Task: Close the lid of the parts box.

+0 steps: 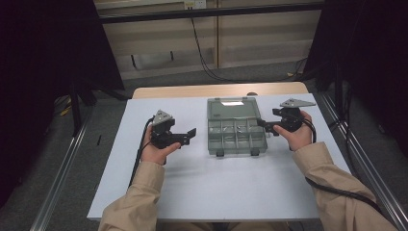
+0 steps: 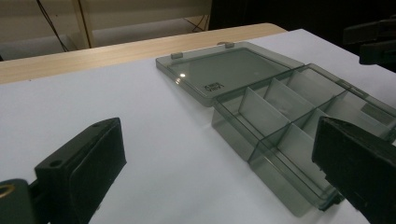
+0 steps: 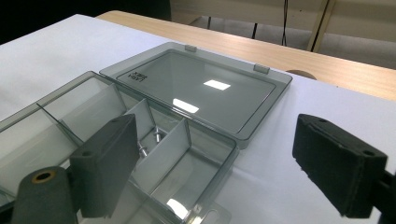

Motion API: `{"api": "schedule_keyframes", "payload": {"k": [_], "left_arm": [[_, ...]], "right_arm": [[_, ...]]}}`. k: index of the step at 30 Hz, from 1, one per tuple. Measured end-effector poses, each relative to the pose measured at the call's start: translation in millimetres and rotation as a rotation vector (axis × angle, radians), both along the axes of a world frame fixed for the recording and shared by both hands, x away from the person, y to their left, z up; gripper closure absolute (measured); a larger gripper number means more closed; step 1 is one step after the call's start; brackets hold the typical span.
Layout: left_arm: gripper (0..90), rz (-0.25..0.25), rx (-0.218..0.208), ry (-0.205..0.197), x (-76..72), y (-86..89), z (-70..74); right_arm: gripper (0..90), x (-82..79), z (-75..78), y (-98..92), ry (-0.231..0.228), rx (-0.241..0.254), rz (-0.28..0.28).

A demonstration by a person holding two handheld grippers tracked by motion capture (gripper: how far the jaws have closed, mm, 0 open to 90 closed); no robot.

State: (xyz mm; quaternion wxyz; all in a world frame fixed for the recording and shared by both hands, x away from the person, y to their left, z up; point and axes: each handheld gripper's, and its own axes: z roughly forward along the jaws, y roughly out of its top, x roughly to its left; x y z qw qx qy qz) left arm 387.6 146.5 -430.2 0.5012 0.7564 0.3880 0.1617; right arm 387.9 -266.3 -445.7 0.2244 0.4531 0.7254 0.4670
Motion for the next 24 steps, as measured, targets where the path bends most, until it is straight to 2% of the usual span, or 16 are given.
{"api": "schedule_keyframes", "payload": {"k": [12,16,22,24], "left_arm": [[4.4,0.02,0.016,0.017,23.5,-18.0,-0.5],[5.3,0.024,0.023,0.019,29.3,-22.2,0.5],[5.9,0.045,0.048,0.03,39.5,-27.4,-2.6],[6.2,0.055,0.036,0.034,42.8,-29.7,-3.3]], "right_arm": [[14.4,2.6,-0.4,-3.0,-0.004,-0.003,-0.006],[17.7,3.5,0.5,-4.7,-0.001,-0.022,-0.011],[24.3,6.1,-1.8,-9.1,0.01,-0.026,-0.018],[25.8,7.4,-3.0,-10.8,0.009,-0.024,-0.024]]}}
